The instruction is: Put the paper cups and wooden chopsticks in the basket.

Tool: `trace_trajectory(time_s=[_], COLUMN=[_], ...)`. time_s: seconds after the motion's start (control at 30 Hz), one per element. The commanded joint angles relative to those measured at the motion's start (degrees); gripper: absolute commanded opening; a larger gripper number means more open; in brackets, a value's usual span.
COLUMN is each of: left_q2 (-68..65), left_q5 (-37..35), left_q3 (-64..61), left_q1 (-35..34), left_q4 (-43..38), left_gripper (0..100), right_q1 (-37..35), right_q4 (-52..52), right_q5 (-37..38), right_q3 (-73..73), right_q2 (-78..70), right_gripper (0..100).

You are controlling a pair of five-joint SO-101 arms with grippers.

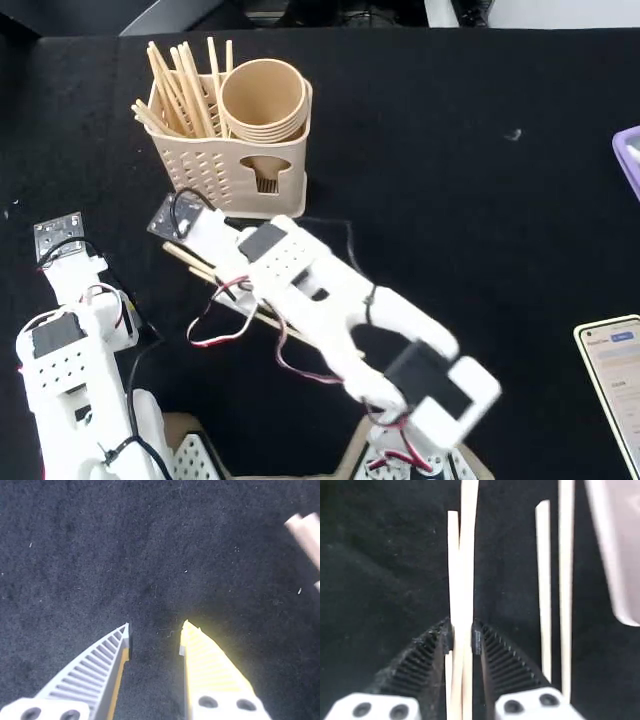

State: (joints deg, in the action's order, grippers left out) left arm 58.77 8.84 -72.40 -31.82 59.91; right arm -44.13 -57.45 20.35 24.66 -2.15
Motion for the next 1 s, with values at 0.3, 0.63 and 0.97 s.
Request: trace_trajectory(time_s=[0.3, 0.63, 0.97], left_q2=[0.53, 0.53, 0.53], left_q5=[-0.26, -0.26, -0.26], left_q3=[0.31, 0.31, 0.31], left_q1=[0.48, 0.48, 0.48], left_q4=[-1.14, -1.14, -1.14], left_gripper=[17, 17, 17], right_q1=[0.26, 0.18, 0.00], right_q4=[-0.79, -0.79, 5.36], right_q5=[-0.18, -0.70, -1.05], right_q3=[6.81, 4.97, -4.35], right_q2=[21.14, 39.16, 43.03], right_gripper=[1.1, 1.1, 1.1])
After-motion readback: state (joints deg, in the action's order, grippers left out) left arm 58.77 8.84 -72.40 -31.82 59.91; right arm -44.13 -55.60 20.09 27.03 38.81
